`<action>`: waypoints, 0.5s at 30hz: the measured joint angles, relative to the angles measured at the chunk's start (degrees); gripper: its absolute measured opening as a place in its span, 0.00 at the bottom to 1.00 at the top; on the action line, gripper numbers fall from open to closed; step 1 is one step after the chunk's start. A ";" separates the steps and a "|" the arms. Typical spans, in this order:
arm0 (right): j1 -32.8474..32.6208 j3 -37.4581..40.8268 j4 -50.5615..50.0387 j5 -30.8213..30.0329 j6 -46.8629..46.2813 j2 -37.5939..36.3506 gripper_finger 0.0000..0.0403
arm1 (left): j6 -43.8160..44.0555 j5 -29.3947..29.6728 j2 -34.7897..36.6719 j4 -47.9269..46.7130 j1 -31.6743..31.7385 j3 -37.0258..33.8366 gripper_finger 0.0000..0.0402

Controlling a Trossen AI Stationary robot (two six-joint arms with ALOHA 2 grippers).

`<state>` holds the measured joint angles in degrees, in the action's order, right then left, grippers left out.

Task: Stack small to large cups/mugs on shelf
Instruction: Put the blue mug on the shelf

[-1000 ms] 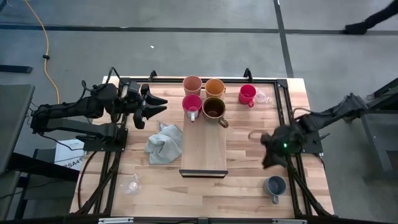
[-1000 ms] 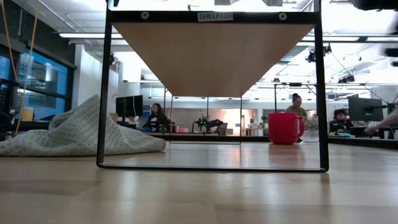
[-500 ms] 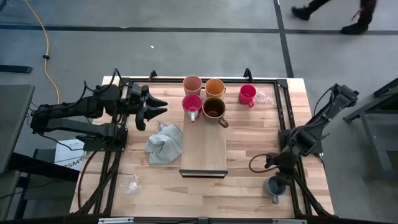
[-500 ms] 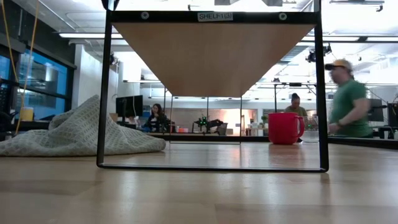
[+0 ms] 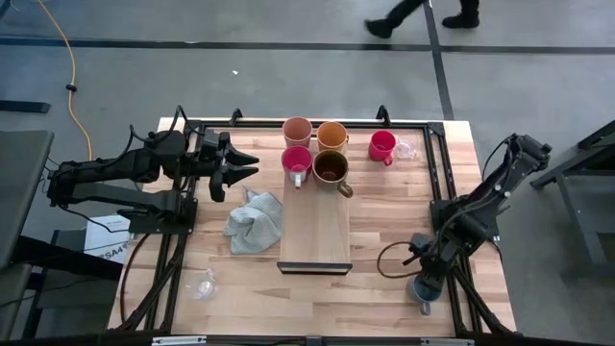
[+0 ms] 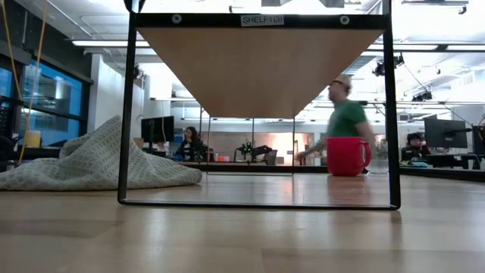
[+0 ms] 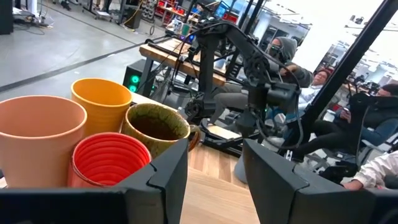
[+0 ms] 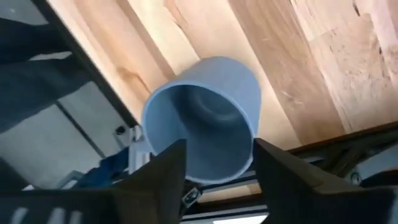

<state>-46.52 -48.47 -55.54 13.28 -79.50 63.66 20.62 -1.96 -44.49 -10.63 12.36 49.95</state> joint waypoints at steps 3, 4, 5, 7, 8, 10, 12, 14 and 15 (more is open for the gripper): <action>-0.64 0.48 0.69 -0.02 0.00 2.08 0.52 | 0.00 -0.02 0.00 0.02 0.00 0.00 0.35; -0.86 0.48 0.59 -0.04 0.42 2.70 0.55 | 0.00 -0.04 0.00 0.02 0.00 0.00 0.35; -1.08 0.48 0.37 -0.14 1.19 3.33 0.57 | 0.00 -0.05 0.00 0.02 0.00 0.00 0.35; -1.51 0.49 -1.38 -0.28 2.16 4.65 0.60 | 0.00 -0.12 0.00 0.02 0.00 0.00 0.35; -1.76 0.51 -2.73 -0.27 2.21 5.35 0.60 | 0.00 -0.13 0.00 0.02 0.00 0.00 0.35; -2.29 0.55 -4.11 -0.26 2.40 6.77 0.61 | 0.00 -0.13 0.00 0.02 0.00 0.00 0.35; -2.97 0.55 -5.04 -0.29 2.43 8.19 0.61 | 0.02 -0.13 0.00 0.02 0.00 0.00 0.35; -3.61 0.55 -5.35 -0.33 2.41 9.57 0.61 | 0.02 -0.13 0.00 0.02 0.00 0.00 0.35; -3.90 0.55 -4.94 -0.31 2.43 10.21 0.61 | 0.01 -0.13 0.00 0.03 0.00 0.00 0.35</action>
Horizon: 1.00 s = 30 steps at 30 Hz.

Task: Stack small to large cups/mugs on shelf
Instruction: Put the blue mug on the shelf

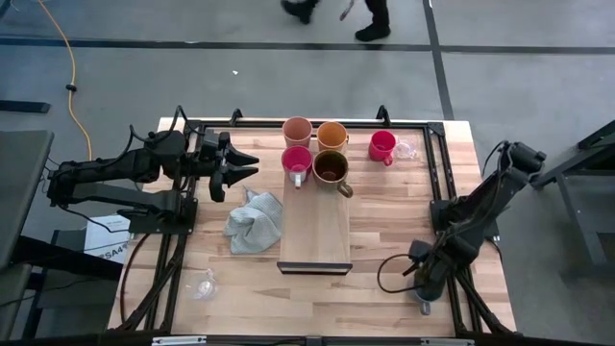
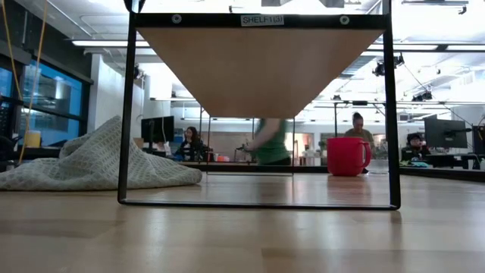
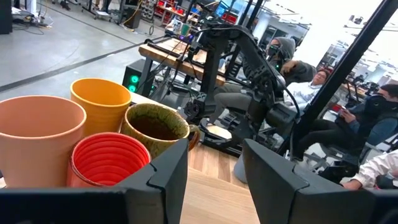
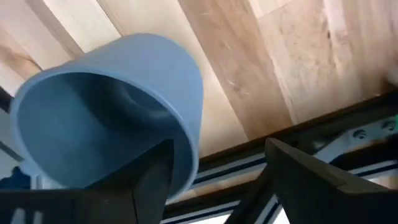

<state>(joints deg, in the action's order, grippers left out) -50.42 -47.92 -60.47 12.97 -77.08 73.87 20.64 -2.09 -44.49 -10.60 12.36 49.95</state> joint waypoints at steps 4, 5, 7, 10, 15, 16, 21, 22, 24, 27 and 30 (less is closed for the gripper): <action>-0.52 0.00 1.58 -0.80 0.04 2.71 0.61 | 0.01 0.00 0.00 0.01 0.00 0.00 0.35; -0.52 0.00 2.32 -1.02 0.20 3.25 0.61 | 0.01 0.01 0.00 0.04 0.00 0.00 0.35; -0.52 0.00 3.60 -1.90 0.61 4.46 0.60 | 0.01 0.07 0.00 0.04 0.00 0.00 0.35; -0.49 0.00 4.56 -2.25 0.63 6.25 0.54 | 0.01 0.13 0.00 0.04 0.00 0.00 0.35; -0.49 0.00 4.51 -2.20 1.57 7.75 0.32 | 0.01 0.15 0.02 0.04 0.00 0.00 0.35; -0.49 0.00 4.46 -2.18 2.20 7.78 0.25 | 0.01 0.15 0.02 0.04 0.00 0.00 0.35; 0.87 -0.01 3.40 -1.62 3.98 5.46 0.03 | 0.01 0.17 0.02 0.04 0.00 0.00 0.35; 1.00 -0.49 2.23 -2.19 3.90 4.55 0.04 | 0.01 0.17 0.02 0.02 0.00 0.00 0.35; 1.38 -2.45 -1.84 -2.99 5.43 2.38 0.01 | 0.01 0.17 0.02 0.01 0.00 0.00 0.35; 2.60 -6.99 -7.93 -3.39 8.55 -1.33 0.01 | 0.02 0.17 0.02 0.01 0.00 0.00 0.35; 5.22 -12.86 -11.36 -4.13 12.01 -4.60 0.01 | 0.01 0.17 0.02 0.01 0.00 0.00 0.35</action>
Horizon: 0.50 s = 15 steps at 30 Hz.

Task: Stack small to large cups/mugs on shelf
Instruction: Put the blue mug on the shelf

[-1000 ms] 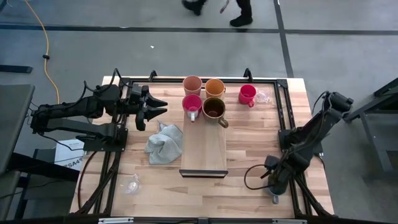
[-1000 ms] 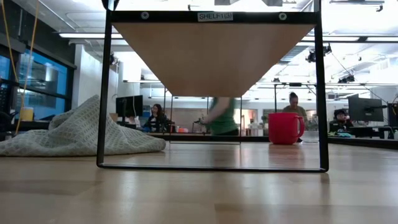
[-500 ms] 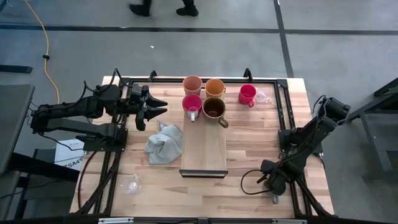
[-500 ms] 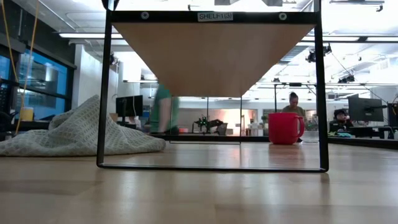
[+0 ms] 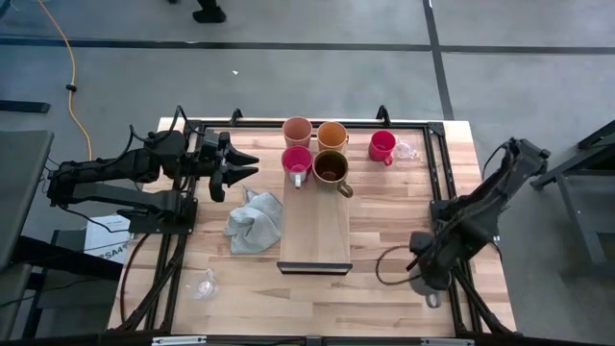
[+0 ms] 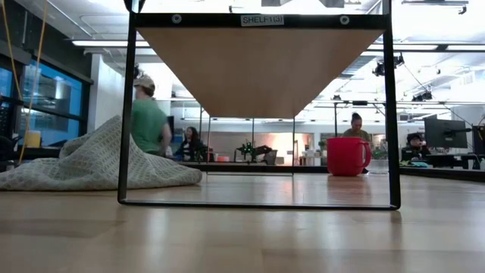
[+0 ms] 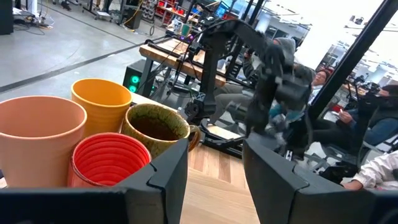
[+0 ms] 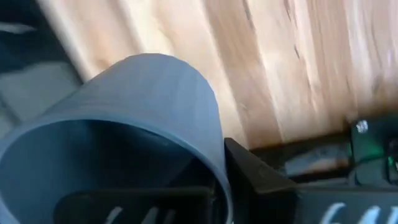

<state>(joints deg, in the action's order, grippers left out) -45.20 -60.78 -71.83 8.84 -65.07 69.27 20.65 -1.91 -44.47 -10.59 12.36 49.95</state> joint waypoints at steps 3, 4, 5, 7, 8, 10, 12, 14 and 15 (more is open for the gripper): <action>3.67 -6.51 -1.87 -1.63 3.87 -1.27 0.00 | 0.01 0.00 0.00 0.00 0.00 0.00 0.35; 5.18 -8.92 -2.49 -2.28 5.38 -1.24 0.00 | 0.01 0.00 0.00 0.01 0.00 0.00 0.35; 6.64 -11.36 -2.51 -2.84 7.29 -1.08 0.00 | 0.04 0.00 0.00 0.00 0.00 0.00 0.35; 9.82 -16.04 -2.39 -4.46 11.44 -0.45 0.00 | 0.10 0.00 0.00 0.00 0.00 0.00 0.35; 11.51 -18.32 -2.43 -6.00 13.18 0.12 0.00 | 0.12 0.00 0.00 0.02 0.00 0.00 0.35; 14.71 -22.97 -2.36 -10.25 16.61 1.56 0.00 | 0.37 -0.10 0.00 0.03 0.00 0.00 0.35; 18.02 -27.27 -2.46 -14.19 20.79 3.65 0.00 | 0.81 -1.38 0.00 0.05 0.00 0.00 0.35; 20.97 -30.55 -2.69 -17.52 24.24 6.03 0.00 | 1.19 -3.69 0.00 0.16 0.00 0.00 0.35; 22.37 -31.99 -2.91 -18.83 25.29 7.44 0.00 | 1.71 -4.93 0.00 0.36 0.00 0.00 0.35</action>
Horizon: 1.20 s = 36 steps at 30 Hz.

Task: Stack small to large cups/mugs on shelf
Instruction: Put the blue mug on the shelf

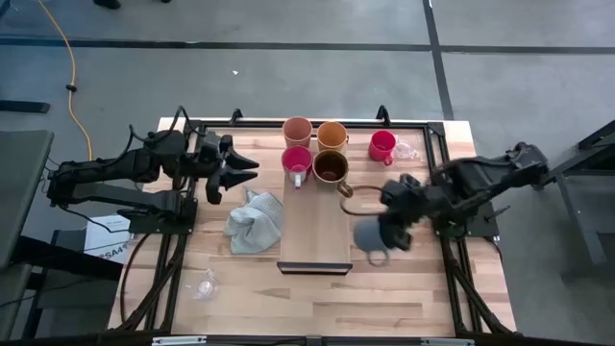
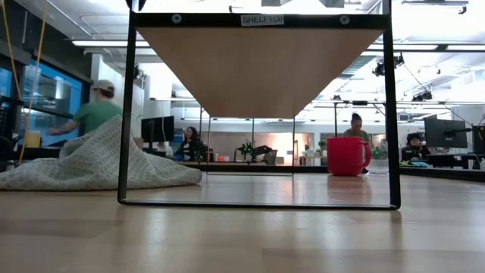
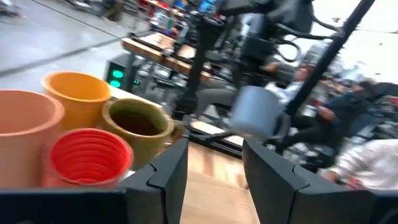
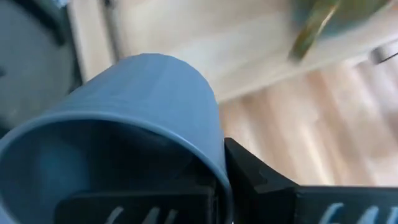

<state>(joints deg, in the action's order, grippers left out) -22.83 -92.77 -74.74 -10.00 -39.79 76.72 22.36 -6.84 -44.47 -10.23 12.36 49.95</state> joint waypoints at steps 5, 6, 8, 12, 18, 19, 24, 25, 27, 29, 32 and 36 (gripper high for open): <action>4.38 -5.28 0.40 -2.28 2.99 6.35 0.00 | 0.86 -2.58 0.00 0.19 -1.72 0.00 0.35; 4.99 -6.02 0.91 -2.19 3.15 7.51 0.00 | 0.74 -2.33 0.00 0.22 -2.49 0.00 0.35; 6.30 -7.24 2.36 -1.62 1.22 9.95 0.00 | -0.27 -0.92 0.03 0.38 -3.79 0.00 0.35; 9.26 -10.21 2.49 0.06 -5.12 15.60 0.00 | -2.57 2.04 0.33 0.38 -5.46 0.02 0.35; 12.84 -15.68 -3.62 6.37 -11.30 23.62 0.00 | -2.63 4.07 0.26 0.32 -5.64 0.00 0.35; 13.18 -16.71 -5.39 6.95 -11.62 24.71 0.00 | -2.63 4.07 0.26 0.32 -5.64 0.00 0.35; 13.98 -20.00 -8.27 6.99 -12.94 28.04 0.00 | -2.62 4.07 0.26 0.29 -5.64 0.02 0.35; 14.08 -20.18 -7.88 6.95 -13.26 28.37 0.00 | -2.61 4.08 0.26 0.29 -5.64 0.01 0.35; 14.35 -20.31 -8.06 7.04 -14.30 28.67 0.00 | -2.61 4.07 0.26 0.29 -5.64 0.02 0.35; 14.62 -20.35 -8.77 7.21 -15.28 28.82 0.00 | -2.61 4.09 0.26 0.27 -5.64 0.01 0.35; 15.16 -20.35 -9.80 7.21 -16.47 28.84 0.00 | -2.61 4.10 0.26 0.28 -5.64 0.02 0.35; 16.02 -20.35 -9.84 7.19 -17.45 28.84 0.00 | -2.60 4.07 0.26 0.27 -5.64 0.02 0.35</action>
<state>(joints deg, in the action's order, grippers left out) -6.81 -113.12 -84.58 -2.81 -57.24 105.56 19.76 -2.76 -44.21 -9.96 6.72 49.98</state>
